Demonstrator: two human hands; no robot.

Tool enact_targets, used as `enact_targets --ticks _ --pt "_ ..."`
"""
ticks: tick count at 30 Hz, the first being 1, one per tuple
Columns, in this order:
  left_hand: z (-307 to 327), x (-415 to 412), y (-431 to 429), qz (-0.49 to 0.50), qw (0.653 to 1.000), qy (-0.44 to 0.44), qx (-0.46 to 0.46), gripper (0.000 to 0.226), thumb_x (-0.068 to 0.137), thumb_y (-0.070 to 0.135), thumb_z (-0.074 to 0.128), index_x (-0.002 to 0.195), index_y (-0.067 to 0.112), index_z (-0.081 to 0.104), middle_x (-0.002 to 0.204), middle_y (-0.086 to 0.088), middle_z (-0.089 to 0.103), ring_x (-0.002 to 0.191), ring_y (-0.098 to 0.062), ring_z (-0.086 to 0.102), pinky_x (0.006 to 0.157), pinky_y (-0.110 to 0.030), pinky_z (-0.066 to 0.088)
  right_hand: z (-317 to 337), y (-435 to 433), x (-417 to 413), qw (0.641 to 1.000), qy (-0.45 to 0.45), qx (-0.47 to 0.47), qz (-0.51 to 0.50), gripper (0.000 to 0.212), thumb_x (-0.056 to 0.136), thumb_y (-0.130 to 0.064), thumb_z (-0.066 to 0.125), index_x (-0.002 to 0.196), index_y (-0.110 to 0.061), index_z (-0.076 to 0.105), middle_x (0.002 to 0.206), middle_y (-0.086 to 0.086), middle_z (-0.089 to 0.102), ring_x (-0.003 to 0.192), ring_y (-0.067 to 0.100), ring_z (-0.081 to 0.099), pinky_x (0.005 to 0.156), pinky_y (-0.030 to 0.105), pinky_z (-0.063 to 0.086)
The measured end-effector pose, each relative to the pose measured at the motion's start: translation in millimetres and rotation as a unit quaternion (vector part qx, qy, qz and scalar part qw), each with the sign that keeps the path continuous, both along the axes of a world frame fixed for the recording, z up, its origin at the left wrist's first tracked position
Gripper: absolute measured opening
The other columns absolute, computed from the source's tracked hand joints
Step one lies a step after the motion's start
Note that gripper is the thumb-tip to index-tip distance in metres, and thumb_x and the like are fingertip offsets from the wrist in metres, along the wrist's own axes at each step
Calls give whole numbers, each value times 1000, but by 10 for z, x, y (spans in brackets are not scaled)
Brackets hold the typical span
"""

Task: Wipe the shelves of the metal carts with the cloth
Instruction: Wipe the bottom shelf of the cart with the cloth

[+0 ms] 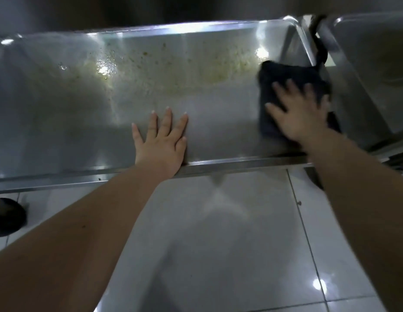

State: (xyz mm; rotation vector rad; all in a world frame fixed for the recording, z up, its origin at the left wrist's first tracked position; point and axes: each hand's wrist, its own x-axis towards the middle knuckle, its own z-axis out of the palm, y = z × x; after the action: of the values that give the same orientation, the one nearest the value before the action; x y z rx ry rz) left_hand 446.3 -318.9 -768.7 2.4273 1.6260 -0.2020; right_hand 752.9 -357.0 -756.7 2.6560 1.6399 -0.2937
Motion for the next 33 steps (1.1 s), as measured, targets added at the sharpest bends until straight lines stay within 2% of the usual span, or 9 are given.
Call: enact_targets --ticks 5,8,11,14,18,23,26,30,33 --pt "-1 31 -37 -5 1000 5 24 55 102 41 13 152 42 -11 162 7 -15 149 -26 -15 114 -62 -10 -2 196 -234 995 11 -3 -102 60 98 -58 20 154 -42 7 164 -8 -2 150 31 -8 114 64 -7" --pt "-14 17 -38 21 999 -30 33 61 102 40 21 154 33 -11 163 8 -12 149 -21 -15 116 -57 -11 -57 494 -1102 998 13 32 50 60 98 -57 24 154 -41 8 164 -8 -1 150 32 -6 114 64 -7" --pt "-8 -24 -17 46 997 -62 23 70 98 30 29 154 23 -12 163 7 -12 148 -13 -16 118 -51 -13 -69 601 -1790 978 33 34 203 56 99 -53 20 153 -44 8 164 -11 -1 150 28 -8 114 61 -12" --pt "16 -56 -4 38 996 -78 10 72 96 24 31 155 21 -11 163 7 -9 148 -11 -14 119 -44 -13 -110 607 -1782 972 44 42 227 54 101 -53 18 153 -45 7 164 -13 -1 150 24 -10 114 59 -14" --pt "20 -173 326 -3 994 -77 75 64 98 19 33 156 20 5 163 -3 13 150 -26 4 120 -47 2 -149 583 -1682 974 33 47 221 55 101 -55 18 153 -44 5 164 -12 -2 150 26 -11 115 59 -13" --pt "-70 -209 603 47 997 -16 61 57 103 43 19 156 28 3 164 5 -1 150 -25 -5 117 -54 -5 -150 601 -1652 973 34 51 223 56 100 -58 19 153 -45 7 164 -12 0 150 27 -9 115 59 -12" --pt "-75 -217 620 41 996 -15 73 57 102 47 21 155 34 5 164 5 1 150 -28 -1 117 -54 -3 -146 653 -1213 981 10 50 186 57 98 -60 23 152 -46 12 163 -13 4 150 27 -2 116 60 -6" --pt "-98 -206 628 46 995 -11 85 57 101 46 22 155 34 8 164 5 3 150 -28 1 117 -55 -2 -81 563 -187 999 -10 15 50 57 99 -59 22 153 -45 9 164 -12 2 150 28 -3 116 60 -3" --pt "-100 -187 618 47 995 -9 87 56 102 46 21 155 34 7 164 5 2 150 -28 0 117 -55 -2 -61 551 63 1000 1 -10 -29 57 99 -57 19 153 -44 7 164 -10 -1 150 30 -7 116 61 -5"
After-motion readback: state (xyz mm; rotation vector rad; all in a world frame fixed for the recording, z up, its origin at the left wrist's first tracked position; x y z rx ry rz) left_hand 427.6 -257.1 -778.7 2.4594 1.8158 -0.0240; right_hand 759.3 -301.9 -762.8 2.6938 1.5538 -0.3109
